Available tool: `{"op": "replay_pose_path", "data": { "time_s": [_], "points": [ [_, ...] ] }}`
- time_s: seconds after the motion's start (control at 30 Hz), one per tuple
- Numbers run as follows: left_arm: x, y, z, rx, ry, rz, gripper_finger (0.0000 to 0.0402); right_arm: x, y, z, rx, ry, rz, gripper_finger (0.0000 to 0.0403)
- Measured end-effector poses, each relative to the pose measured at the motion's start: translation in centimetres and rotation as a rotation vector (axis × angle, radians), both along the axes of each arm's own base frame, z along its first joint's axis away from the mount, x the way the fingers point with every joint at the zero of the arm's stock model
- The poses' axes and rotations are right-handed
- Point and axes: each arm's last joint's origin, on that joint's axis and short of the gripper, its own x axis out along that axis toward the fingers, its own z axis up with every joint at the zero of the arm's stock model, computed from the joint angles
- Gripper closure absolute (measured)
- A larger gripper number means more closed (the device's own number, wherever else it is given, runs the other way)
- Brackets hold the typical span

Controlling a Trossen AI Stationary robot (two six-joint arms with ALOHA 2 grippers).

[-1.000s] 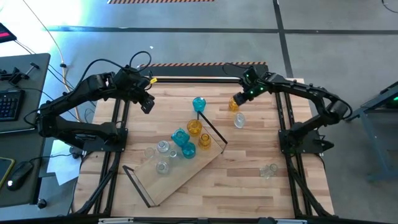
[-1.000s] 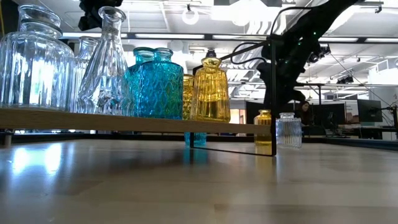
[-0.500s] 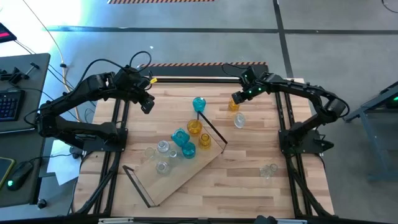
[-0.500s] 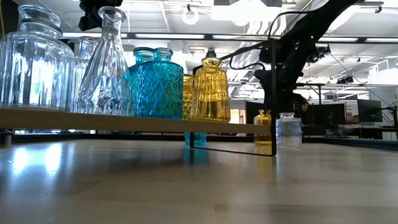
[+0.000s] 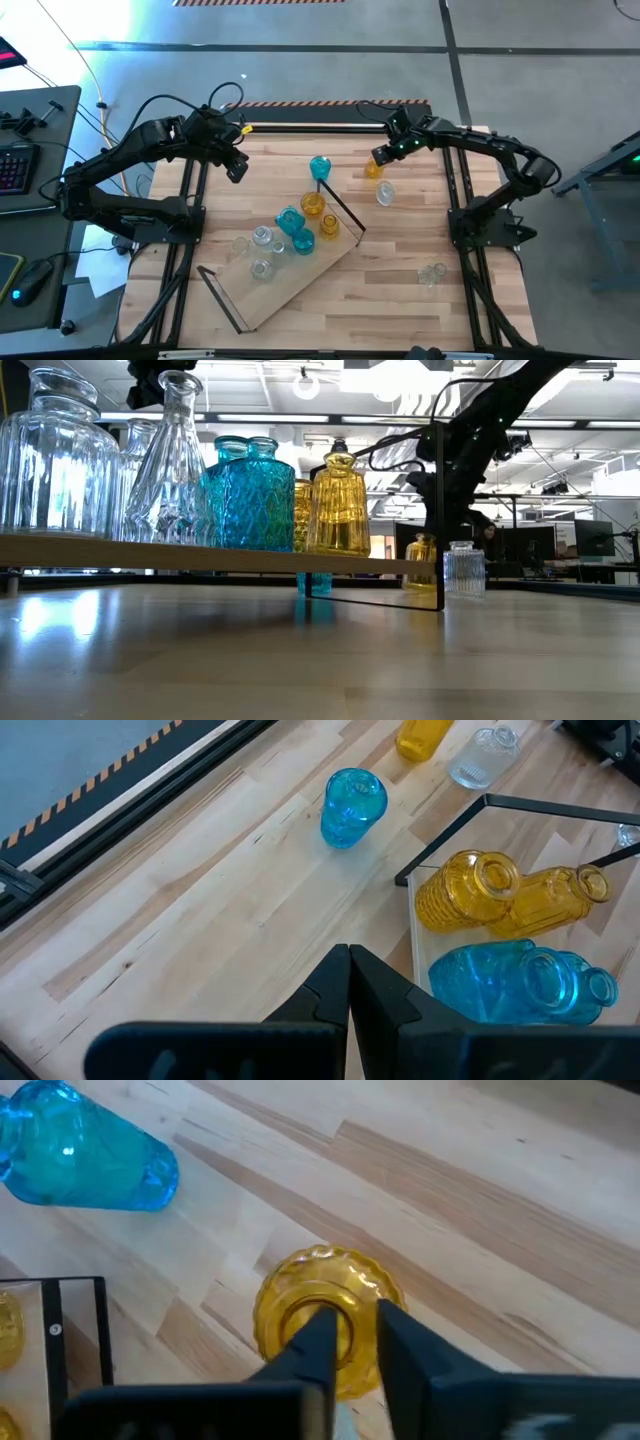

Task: Sort vases onto shelf
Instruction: Put the yellow vase on the shelf aligned with the other yellow vases

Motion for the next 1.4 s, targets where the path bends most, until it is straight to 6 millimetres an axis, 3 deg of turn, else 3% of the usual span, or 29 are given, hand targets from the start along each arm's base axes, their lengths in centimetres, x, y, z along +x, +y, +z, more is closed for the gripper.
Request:
{"op": "replay_pose_path", "data": {
  "time_s": [0.1,0.37,0.57,0.7,0.9,1.07,1.23,1.4],
  "points": [
    [0.0,0.0,0.0,0.006,0.003,-0.008,0.0401,0.0,0.0,0.0,0.002,-0.002,0.011,0.0394],
    [0.0,0.0,0.0,0.015,0.008,-0.021,0.0401,0.3,-0.2,1.5,0.018,0.045,0.017,0.0396],
    [0.0,0.0,0.0,0.020,0.011,-0.028,0.0401,1.2,-0.6,7.0,-0.056,0.055,0.066,0.0396],
    [0.0,0.0,0.0,0.024,0.013,-0.033,0.0401,1.9,0.2,12.2,-0.129,0.048,0.122,0.0399],
    [0.0,0.0,0.0,0.025,0.013,-0.033,0.0401,1.4,4.0,19.6,-0.165,0.080,0.199,0.0399],
    [0.1,0.1,0.1,0.041,0.008,-0.034,0.0401,0.8,8.2,24.4,-0.199,0.035,0.225,0.0399],
    [0.4,0.2,0.4,0.066,-0.040,-0.034,0.0402,1.1,12.3,27.2,-0.215,-0.079,0.260,0.0399],
    [0.6,0.3,0.7,0.097,-0.062,-0.053,0.0401,1.9,16.0,27.5,-0.193,-0.117,0.278,0.0399]
  ]
}}
